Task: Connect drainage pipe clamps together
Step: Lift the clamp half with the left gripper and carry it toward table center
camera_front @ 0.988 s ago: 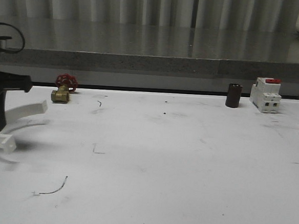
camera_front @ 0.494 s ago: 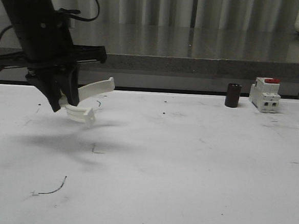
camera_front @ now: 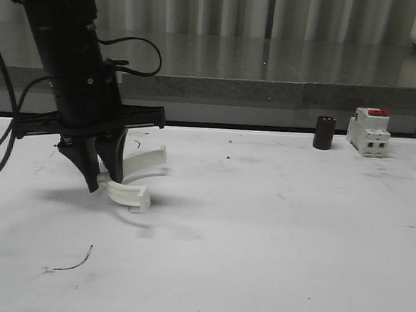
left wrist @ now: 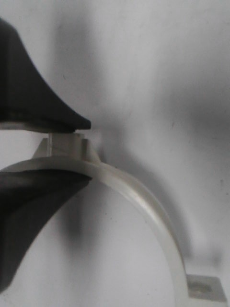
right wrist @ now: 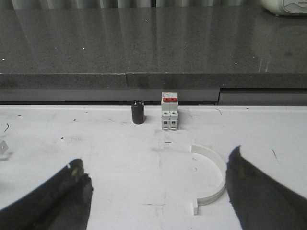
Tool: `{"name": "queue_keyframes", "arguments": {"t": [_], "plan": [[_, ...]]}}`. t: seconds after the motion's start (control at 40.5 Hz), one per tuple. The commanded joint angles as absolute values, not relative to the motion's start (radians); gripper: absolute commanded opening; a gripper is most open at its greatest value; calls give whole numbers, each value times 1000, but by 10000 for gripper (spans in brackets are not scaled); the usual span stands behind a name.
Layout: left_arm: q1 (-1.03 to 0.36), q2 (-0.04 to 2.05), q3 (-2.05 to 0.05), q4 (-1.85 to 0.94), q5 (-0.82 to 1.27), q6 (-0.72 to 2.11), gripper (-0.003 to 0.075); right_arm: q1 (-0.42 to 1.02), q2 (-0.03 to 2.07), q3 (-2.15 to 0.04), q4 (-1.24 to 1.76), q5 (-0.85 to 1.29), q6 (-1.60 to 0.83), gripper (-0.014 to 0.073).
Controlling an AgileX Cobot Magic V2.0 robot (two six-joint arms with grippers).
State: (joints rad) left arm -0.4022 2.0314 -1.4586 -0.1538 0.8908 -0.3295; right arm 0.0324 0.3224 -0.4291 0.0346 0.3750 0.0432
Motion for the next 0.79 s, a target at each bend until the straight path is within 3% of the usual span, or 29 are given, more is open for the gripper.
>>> {"name": "queue_keyframes", "arguments": {"t": [0.0,0.099,0.346,0.765], "plan": [[-416,1979,-1489,-169,859,-342,-18,25,338,-465,28,301,42,591],[-425,1979,-1489,-169,845,-342,3,25,338,-465,28,301,42,591],[-427,1991,-1489,-173,850,-342,146,25,338,-465,28,301,42,591],[-427,1991,-1489,-175,846,-342,153,25,338,-465,28,301,42,591]]}}
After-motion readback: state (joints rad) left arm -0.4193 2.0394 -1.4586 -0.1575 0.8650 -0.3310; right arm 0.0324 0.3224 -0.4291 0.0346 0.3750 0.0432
